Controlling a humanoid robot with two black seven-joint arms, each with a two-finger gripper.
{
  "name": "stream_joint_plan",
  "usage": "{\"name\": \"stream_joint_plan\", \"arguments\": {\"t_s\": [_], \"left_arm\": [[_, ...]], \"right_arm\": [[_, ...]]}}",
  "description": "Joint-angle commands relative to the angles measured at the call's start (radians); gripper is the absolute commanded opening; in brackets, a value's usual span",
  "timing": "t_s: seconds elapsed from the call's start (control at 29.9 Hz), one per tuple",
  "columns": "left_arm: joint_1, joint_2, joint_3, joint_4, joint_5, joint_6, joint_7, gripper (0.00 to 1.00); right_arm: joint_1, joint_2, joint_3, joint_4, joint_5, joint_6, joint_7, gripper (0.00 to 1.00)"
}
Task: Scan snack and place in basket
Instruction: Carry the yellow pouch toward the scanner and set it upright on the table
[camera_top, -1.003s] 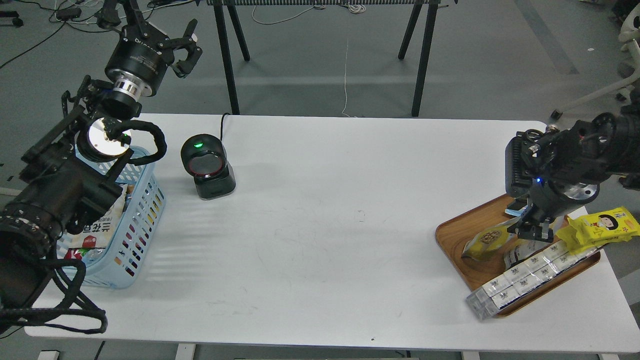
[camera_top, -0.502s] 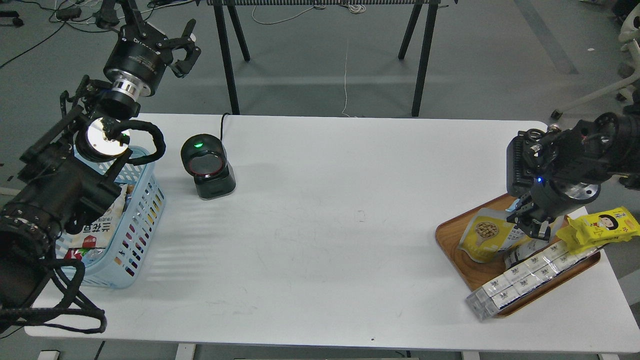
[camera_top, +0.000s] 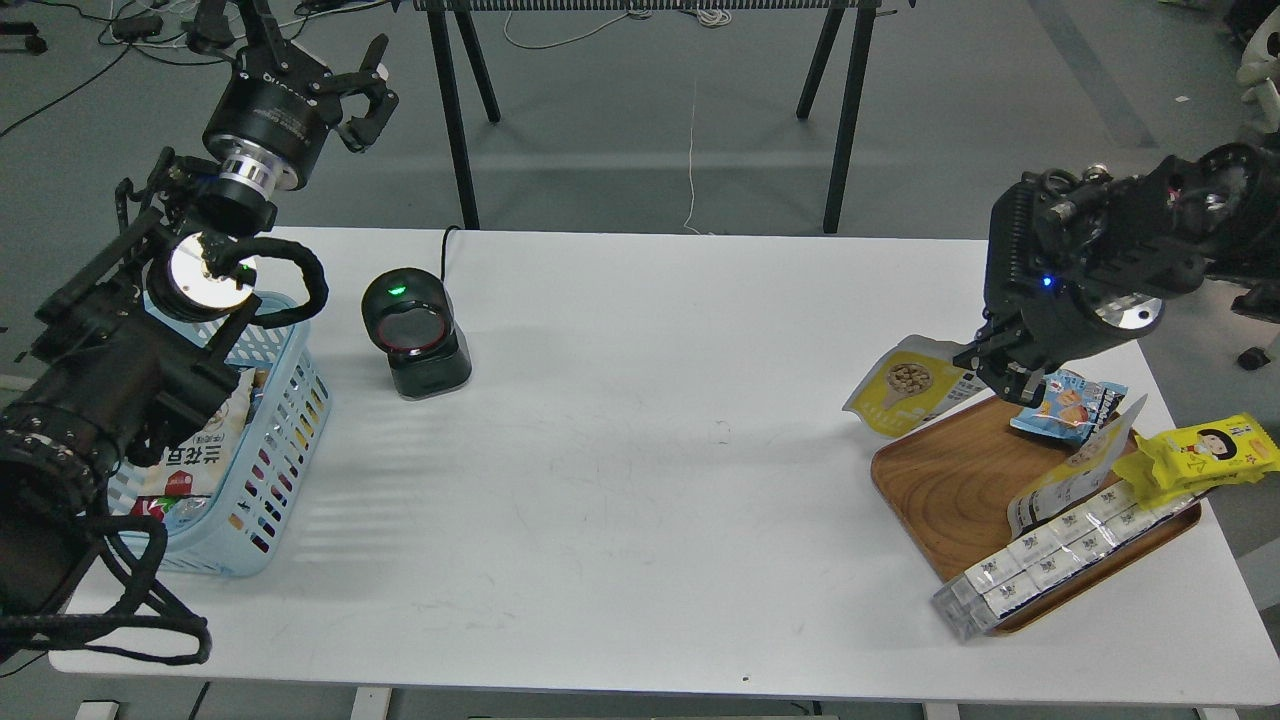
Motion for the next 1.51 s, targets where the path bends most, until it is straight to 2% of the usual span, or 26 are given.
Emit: {"name": "stream_joint_plan", "arguments": {"t_s": [0.0, 0.47, 0.7, 1.47], "left_arm": [[-0.001, 0.0, 0.0, 0.0, 0.0, 0.0, 0.0, 1.0], [0.001, -0.005, 0.0, 0.0, 0.0, 0.0, 0.0, 1.0], [0.003, -0.011, 0.0, 0.001, -0.001, 0.0, -0.006, 1.0], [0.004, -0.011, 0.001, 0.005, 0.0, 0.0, -0.003, 1.0]], "right_arm": [[-0.009, 0.018, 0.082, -0.005, 0.003, 0.006, 0.0, 0.0], [-0.021, 0.214, 0.173, -0.045, 0.183, 0.001, 0.0, 0.0], [-0.085, 0.353, 0.176, -0.104, 0.207, 0.0, 0.0, 0.0], [-0.213, 0.511, 0.179, -0.267, 0.212, -0.006, 0.0, 0.0]]}}
